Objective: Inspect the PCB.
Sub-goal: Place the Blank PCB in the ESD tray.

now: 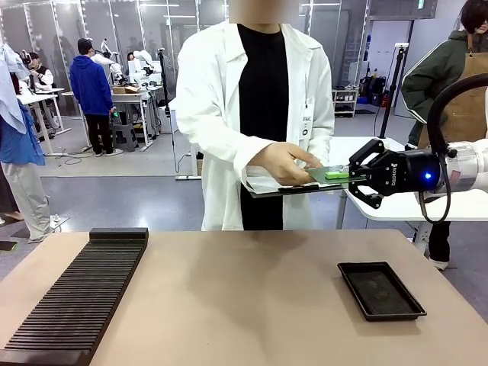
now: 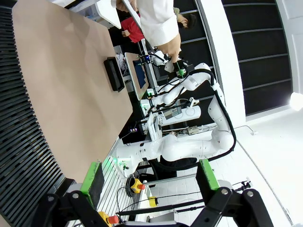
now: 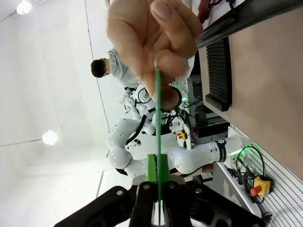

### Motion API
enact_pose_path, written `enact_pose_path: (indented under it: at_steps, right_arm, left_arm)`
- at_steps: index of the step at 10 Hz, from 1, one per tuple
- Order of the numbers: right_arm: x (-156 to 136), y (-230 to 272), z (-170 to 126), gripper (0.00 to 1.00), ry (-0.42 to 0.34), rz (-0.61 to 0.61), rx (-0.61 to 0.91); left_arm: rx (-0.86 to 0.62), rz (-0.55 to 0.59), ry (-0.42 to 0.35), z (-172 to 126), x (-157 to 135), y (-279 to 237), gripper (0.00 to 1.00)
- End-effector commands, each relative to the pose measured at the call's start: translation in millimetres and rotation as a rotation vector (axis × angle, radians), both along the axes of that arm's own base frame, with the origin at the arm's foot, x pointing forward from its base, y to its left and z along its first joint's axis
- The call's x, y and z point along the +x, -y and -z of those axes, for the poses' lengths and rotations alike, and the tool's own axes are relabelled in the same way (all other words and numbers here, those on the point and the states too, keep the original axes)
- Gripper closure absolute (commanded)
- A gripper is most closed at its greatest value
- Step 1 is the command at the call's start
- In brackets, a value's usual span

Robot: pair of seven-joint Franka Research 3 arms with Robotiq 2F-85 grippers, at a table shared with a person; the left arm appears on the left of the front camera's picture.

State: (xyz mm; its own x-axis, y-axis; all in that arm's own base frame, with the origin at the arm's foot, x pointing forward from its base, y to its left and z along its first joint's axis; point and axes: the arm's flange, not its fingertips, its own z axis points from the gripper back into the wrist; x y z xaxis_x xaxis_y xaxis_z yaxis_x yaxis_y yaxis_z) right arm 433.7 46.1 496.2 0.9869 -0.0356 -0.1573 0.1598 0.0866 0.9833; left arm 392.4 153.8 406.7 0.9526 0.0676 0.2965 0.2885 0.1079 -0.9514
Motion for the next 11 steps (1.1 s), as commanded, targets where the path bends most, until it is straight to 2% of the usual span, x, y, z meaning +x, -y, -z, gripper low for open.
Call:
enact_pose_path:
  at_steps: [1,10,11]
  right_arm:
    - [1.0,-0.1,-3.2,1.00,0.006,-0.001,-0.001]
    - [1.0,-0.1,-3.2,1.00,0.006,-0.001,-0.001]
    - [0.0,0.0,0.0,0.97,0.000,0.000,0.000]
  left_arm:
    - [0.002,0.017,-0.017,-4.3,0.9,-3.5,0.00]
    - [0.002,0.017,-0.017,-4.3,0.9,-3.5,0.00]
    - [0.002,0.017,-0.017,-4.3,0.9,-3.5,0.00]
